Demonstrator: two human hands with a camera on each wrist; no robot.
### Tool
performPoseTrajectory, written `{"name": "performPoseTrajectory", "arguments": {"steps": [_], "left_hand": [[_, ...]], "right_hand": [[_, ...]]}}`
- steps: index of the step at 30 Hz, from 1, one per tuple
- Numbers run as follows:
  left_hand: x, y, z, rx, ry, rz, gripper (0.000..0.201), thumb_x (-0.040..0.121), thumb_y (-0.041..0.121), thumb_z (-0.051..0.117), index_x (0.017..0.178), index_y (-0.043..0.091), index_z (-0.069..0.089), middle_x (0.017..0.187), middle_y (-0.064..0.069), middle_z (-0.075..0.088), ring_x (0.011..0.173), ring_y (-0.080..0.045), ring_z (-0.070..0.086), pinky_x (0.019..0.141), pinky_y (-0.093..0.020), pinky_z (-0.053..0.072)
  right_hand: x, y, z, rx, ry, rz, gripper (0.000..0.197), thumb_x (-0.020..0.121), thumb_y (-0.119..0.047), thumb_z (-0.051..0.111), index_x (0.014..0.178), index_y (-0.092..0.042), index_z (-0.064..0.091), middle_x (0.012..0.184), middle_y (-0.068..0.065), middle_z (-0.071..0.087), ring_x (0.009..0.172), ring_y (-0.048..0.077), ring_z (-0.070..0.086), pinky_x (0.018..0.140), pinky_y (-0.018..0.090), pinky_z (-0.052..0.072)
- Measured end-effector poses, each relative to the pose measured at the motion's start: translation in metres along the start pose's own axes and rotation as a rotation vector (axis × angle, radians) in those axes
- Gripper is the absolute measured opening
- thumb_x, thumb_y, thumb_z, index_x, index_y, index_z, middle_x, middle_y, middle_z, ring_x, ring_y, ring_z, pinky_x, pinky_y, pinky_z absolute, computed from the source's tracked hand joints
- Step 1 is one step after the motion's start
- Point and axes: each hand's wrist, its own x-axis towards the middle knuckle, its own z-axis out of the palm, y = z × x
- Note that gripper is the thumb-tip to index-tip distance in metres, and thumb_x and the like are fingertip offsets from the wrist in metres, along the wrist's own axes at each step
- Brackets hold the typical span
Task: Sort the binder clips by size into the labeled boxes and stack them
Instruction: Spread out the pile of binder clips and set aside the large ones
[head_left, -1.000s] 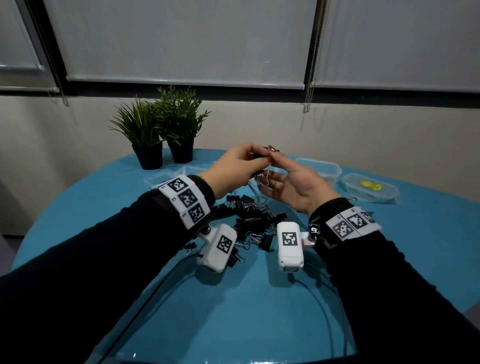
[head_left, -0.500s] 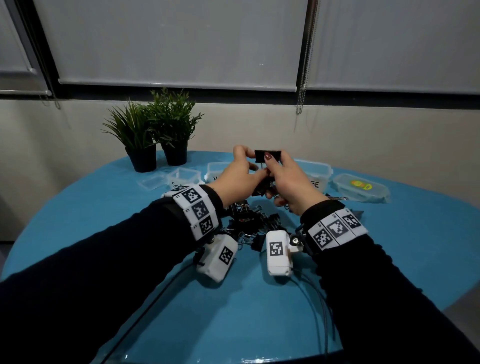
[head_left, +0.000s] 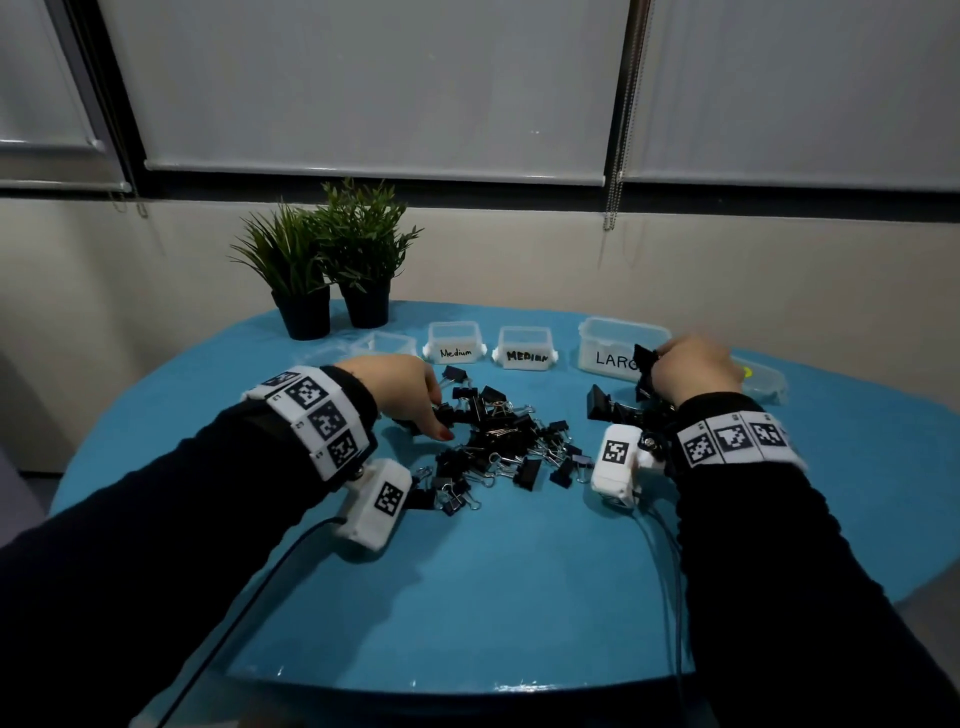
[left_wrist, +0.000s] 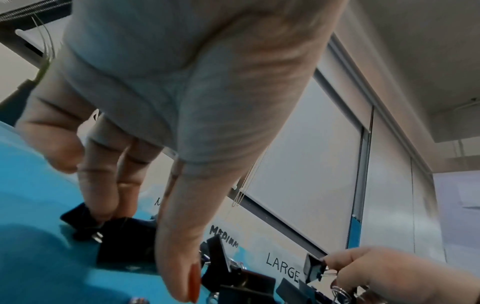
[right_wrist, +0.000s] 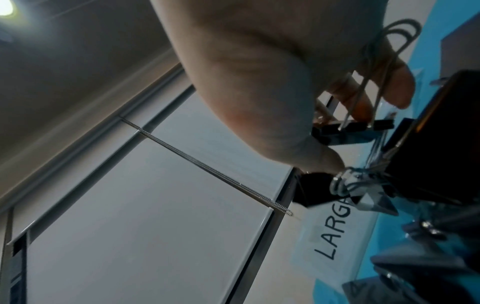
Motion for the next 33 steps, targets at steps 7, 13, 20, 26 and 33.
{"name": "performPoseTrajectory", "arguments": {"steps": [7, 13, 20, 26, 33], "left_hand": [[0.01, -0.008, 0.009, -0.137, -0.062, -0.023, 0.049, 0.084, 0.033, 0.081, 0.127, 0.028, 0.058, 0.097, 0.005, 0.062, 0.081, -0.012, 0.061, 0.08, -0.03, 0.06], [0.018, -0.014, 0.012, -0.268, -0.028, 0.021, 0.036, 0.095, 0.018, 0.068, 0.128, 0.032, 0.06, 0.089, 0.001, 0.068, 0.078, -0.013, 0.065, 0.071, -0.028, 0.06], [0.011, 0.009, -0.006, -0.644, 0.12, 0.348, 0.031, 0.096, 0.021, 0.067, 0.123, 0.035, 0.059, 0.094, -0.004, 0.062, 0.085, -0.019, 0.061, 0.074, -0.034, 0.053], [0.023, 0.027, 0.003, -0.607, 0.338, 0.451, 0.053, 0.084, 0.024, 0.08, 0.128, 0.036, 0.053, 0.102, -0.003, 0.063, 0.075, -0.016, 0.062, 0.074, -0.046, 0.061], [0.048, 0.024, 0.009, -0.461, 0.277, 0.35, 0.088, 0.082, 0.042, 0.08, 0.152, 0.027, 0.028, 0.123, -0.001, 0.061, 0.11, -0.02, 0.063, 0.091, -0.033, 0.053]], "right_hand": [[-0.004, -0.006, 0.008, -0.037, -0.107, 0.134, 0.055, 0.086, -0.037, 0.061, 0.135, -0.013, 0.054, 0.149, 0.018, 0.044, 0.138, 0.041, 0.036, 0.115, 0.057, 0.023], [-0.03, -0.029, 0.001, 0.334, 0.104, -0.248, 0.041, 0.08, -0.032, 0.061, 0.121, -0.027, 0.067, 0.14, 0.013, 0.047, 0.133, 0.037, 0.04, 0.111, 0.051, 0.036], [-0.08, -0.068, 0.009, 0.926, -0.45, -0.512, 0.032, 0.095, -0.036, 0.066, 0.116, -0.012, 0.069, 0.112, 0.014, 0.069, 0.093, 0.026, 0.071, 0.071, 0.031, 0.058], [-0.096, -0.071, 0.005, 1.277, -0.865, -0.402, 0.048, 0.1, -0.041, 0.055, 0.128, -0.002, 0.059, 0.103, 0.021, 0.07, 0.085, 0.035, 0.071, 0.071, 0.036, 0.057], [-0.074, -0.06, -0.004, 1.049, -0.355, -0.269, 0.013, 0.097, 0.002, 0.051, 0.099, -0.003, 0.063, 0.086, 0.02, 0.067, 0.054, 0.02, 0.066, 0.051, 0.026, 0.056]]}}
